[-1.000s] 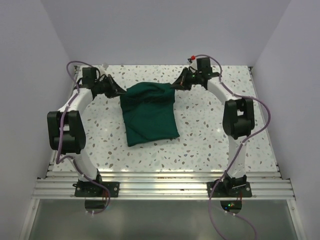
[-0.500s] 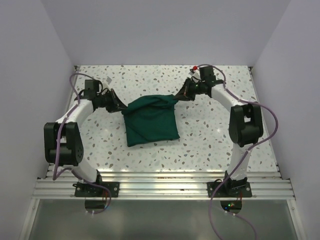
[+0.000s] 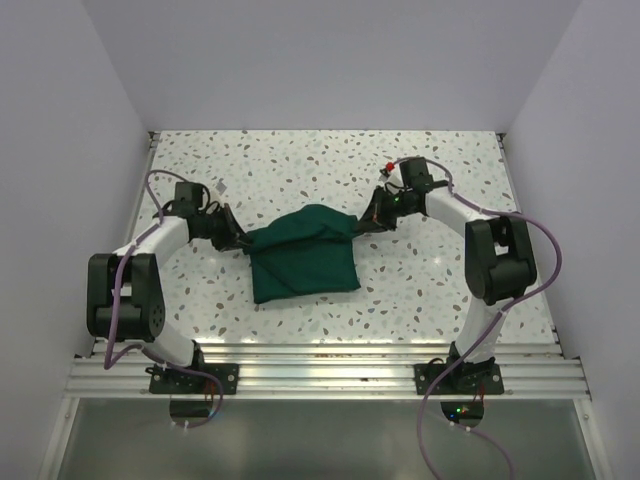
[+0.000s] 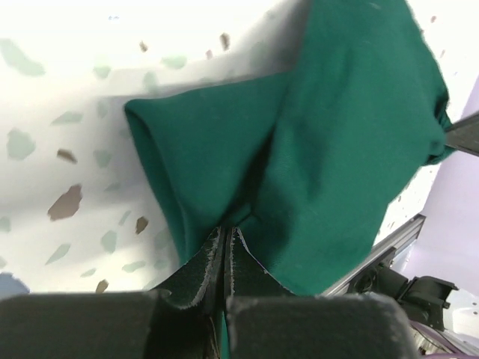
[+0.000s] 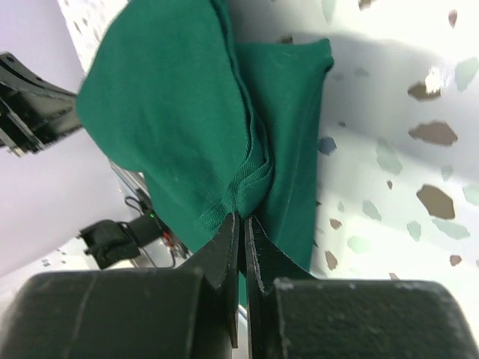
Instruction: Prepare the surgical pack
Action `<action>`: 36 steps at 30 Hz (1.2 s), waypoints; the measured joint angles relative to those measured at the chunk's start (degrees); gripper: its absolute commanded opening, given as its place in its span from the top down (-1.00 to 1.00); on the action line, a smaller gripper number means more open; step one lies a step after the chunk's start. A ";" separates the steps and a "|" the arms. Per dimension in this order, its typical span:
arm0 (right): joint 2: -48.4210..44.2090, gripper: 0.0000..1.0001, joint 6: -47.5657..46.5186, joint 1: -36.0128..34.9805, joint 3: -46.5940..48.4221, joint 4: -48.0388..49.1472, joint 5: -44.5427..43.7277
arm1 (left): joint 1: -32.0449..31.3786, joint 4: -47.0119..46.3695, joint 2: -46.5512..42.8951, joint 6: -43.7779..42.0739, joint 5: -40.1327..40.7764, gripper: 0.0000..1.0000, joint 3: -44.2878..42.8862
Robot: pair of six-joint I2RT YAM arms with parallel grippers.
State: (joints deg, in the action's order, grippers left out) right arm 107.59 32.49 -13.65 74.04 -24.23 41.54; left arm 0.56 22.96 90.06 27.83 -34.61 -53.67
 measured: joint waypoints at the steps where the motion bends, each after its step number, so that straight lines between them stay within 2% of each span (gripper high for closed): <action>1: 0.00 1.00 -0.48 -0.22 -0.52 -0.22 -0.02 | 0.00 0.57 0.00 0.02 0.57 1.00 0.35; 6: 0.04 0.76 -4.04 -1.09 -1.07 -3.78 -0.35 | -0.15 2.34 0.26 0.00 2.38 1.00 1.11; 7: 0.04 0.52 -4.98 -1.31 -0.85 -4.90 -0.66 | -0.37 2.49 0.42 0.00 2.64 1.00 1.11; 9: 0.02 0.24 -6.60 -1.64 -0.15 -7.06 -2.08 | -0.83 2.60 0.74 -0.11 3.10 0.97 1.09; 10: 0.02 -0.01 -7.21 -1.70 0.57 -7.87 -3.15 | -0.92 2.62 0.81 -0.28 3.15 0.94 1.09; 13: -0.07 -0.35 -8.13 -1.73 4.13 -8.72 -6.67 | -0.98 2.73 0.83 -0.85 3.17 0.91 1.07; 14: -0.09 -0.59 -7.98 -1.73 5.35 -8.52 -7.67 | -0.98 2.80 0.85 -1.07 3.15 0.90 1.05; 18: 0.15 -0.88 -7.87 -1.70 12.68 -6.47 -10.14 | -0.98 3.17 1.27 -1.97 3.13 0.90 0.61; 23: 9.29 -0.94 -8.72 -1.73 29.20 -3.56 -8.50 | -0.98 3.28 1.84 -2.86 3.08 0.89 0.42; 28: 25.94 -0.91 -10.08 -1.97 45.35 -3.65 -2.40 | -1.01 3.28 1.97 -3.54 3.08 0.89 0.44; 32: 34.51 -0.89 -10.47 -3.15 48.30 -5.35 1.01 | -1.01 3.19 1.99 -3.61 3.08 0.89 0.63; 36: 37.55 -0.84 -9.77 -5.38 48.30 -5.57 5.64 | -1.01 3.21 2.32 -3.61 2.99 0.89 0.81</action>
State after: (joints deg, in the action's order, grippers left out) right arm 145.14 22.72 -19.03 122.34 -29.80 47.18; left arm -0.45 26.17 92.38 24.23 -31.62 -52.86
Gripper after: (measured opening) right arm 0.928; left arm 0.055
